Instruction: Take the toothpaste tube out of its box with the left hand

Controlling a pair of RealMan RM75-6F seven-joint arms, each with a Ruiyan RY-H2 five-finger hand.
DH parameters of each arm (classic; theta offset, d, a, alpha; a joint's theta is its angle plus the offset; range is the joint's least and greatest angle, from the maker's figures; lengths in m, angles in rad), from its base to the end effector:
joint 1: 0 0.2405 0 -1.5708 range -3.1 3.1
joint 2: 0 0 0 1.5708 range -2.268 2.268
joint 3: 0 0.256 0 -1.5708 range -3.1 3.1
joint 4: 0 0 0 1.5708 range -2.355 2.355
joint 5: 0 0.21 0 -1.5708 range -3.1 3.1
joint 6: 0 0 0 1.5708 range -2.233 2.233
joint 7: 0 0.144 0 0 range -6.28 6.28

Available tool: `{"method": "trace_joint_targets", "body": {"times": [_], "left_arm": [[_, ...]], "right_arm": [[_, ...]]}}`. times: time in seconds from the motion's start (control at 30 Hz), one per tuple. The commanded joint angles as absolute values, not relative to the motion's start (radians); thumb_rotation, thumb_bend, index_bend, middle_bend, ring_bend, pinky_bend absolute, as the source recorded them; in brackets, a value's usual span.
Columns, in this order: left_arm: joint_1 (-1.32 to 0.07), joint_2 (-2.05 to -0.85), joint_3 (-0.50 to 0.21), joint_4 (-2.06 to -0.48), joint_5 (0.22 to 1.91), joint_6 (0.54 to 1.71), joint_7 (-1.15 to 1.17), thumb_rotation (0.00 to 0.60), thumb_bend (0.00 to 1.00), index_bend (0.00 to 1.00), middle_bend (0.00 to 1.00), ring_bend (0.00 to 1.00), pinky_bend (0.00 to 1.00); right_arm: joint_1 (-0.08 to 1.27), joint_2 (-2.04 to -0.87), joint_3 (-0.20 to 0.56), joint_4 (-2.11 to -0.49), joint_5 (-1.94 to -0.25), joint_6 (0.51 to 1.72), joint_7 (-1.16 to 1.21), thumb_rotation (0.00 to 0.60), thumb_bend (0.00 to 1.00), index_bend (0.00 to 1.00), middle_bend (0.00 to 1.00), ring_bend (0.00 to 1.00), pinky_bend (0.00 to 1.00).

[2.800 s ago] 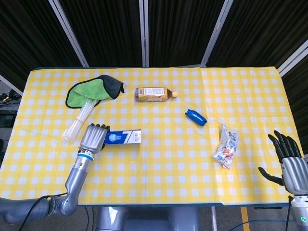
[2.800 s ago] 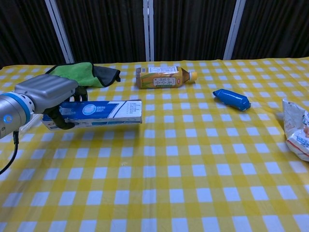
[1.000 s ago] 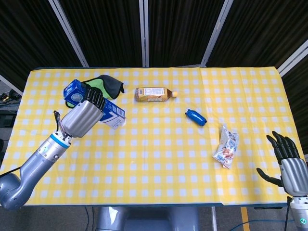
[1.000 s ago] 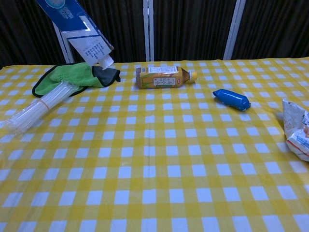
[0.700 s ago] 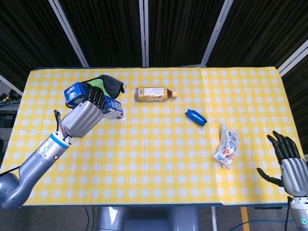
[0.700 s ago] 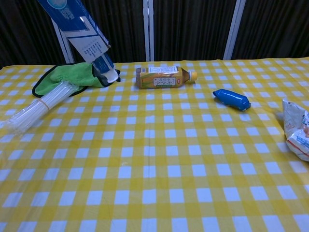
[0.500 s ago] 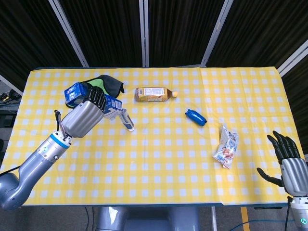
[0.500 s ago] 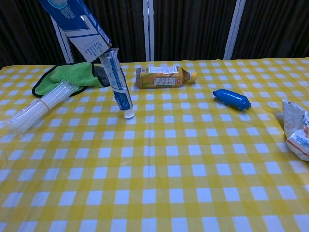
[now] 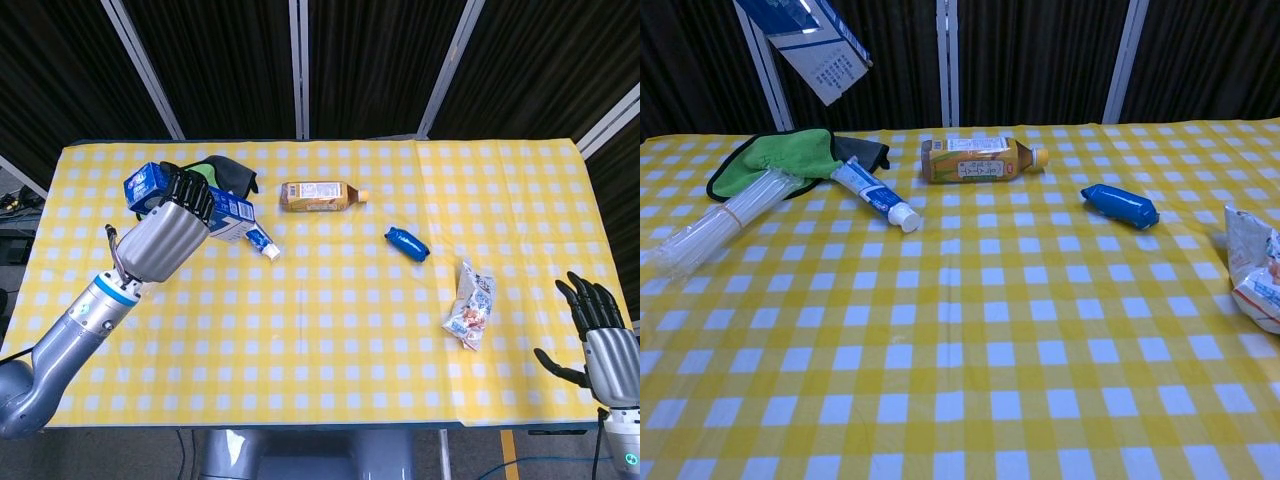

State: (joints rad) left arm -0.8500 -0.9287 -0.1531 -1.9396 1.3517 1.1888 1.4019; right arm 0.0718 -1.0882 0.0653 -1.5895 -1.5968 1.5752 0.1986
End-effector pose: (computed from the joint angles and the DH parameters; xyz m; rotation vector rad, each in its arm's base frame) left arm -0.0655 0.3291 0.1661 -1.6674 0.6215 -0.4037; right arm -0.3004 -0.1793 0.1791 1.3591 -0.9060 1.1264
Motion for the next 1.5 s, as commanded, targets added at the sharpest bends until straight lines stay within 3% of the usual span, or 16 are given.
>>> {"method": "trace_joint_targets", "body": {"times": [0.03, 0.53, 0.7, 0.8, 0.9, 1.0, 1.27, 1.5], "left_arm": [[-0.835, -0.928, -0.156, -1.957, 1.346, 1.196, 1.365, 0.600, 0.45, 0.47, 0.30, 0.34, 0.33], [-0.761, -1.144, -0.118, -2.032, 1.123, 1.197, 1.121, 0.600, 0.45, 0.48, 0.30, 0.34, 0.34], [-0.744, -1.224, -0.102, -2.031, 1.054, 1.195, 1.051, 0.600, 0.42, 0.42, 0.24, 0.29, 0.30], [-0.735, -1.247, -0.090, -2.033, 1.011, 1.184, 1.013, 0.600, 0.34, 0.34, 0.17, 0.22, 0.22], [-0.722, -1.259, -0.070, -2.028, 0.979, 1.174, 0.976, 0.600, 0.19, 0.15, 0.02, 0.06, 0.08], [-0.710, -1.252, -0.059, -2.036, 0.951, 1.163, 0.933, 0.600, 0.12, 0.03, 0.00, 0.00, 0.00], [-0.602, -1.256, -0.013, -1.972, 1.105, 1.236, 0.698, 0.600, 0.12, 0.00, 0.00, 0.00, 0.00], [-0.440, -1.280, 0.075, -1.838, 1.330, 1.422, 0.513, 0.600, 0.12, 0.00, 0.00, 0.00, 0.00]], "right_arm": [[0.072, -1.088, 0.065, -1.590, -1.598, 1.576, 0.196, 0.600, 0.09, 0.08, 0.00, 0.00, 0.00], [0.071, -1.089, 0.064, -1.592, -1.599, 1.577, 0.190, 0.600, 0.09, 0.08, 0.00, 0.00, 0.00], [0.070, -1.087, 0.066, -1.592, -1.595, 1.577, 0.194, 0.600, 0.09, 0.08, 0.00, 0.00, 0.00], [0.070, -1.086, 0.066, -1.592, -1.594, 1.576, 0.195, 0.600, 0.09, 0.08, 0.00, 0.00, 0.00], [0.071, -1.086, 0.067, -1.591, -1.593, 1.576, 0.195, 0.600, 0.09, 0.08, 0.00, 0.00, 0.00], [0.071, -1.088, 0.066, -1.589, -1.594, 1.574, 0.192, 0.600, 0.09, 0.08, 0.00, 0.00, 0.00], [0.077, -1.098, 0.062, -1.583, -1.589, 1.554, 0.156, 0.600, 0.09, 0.08, 0.00, 0.00, 0.00], [0.082, -1.116, 0.053, -1.575, -1.596, 1.540, 0.110, 0.600, 0.09, 0.07, 0.00, 0.00, 0.00]]}}
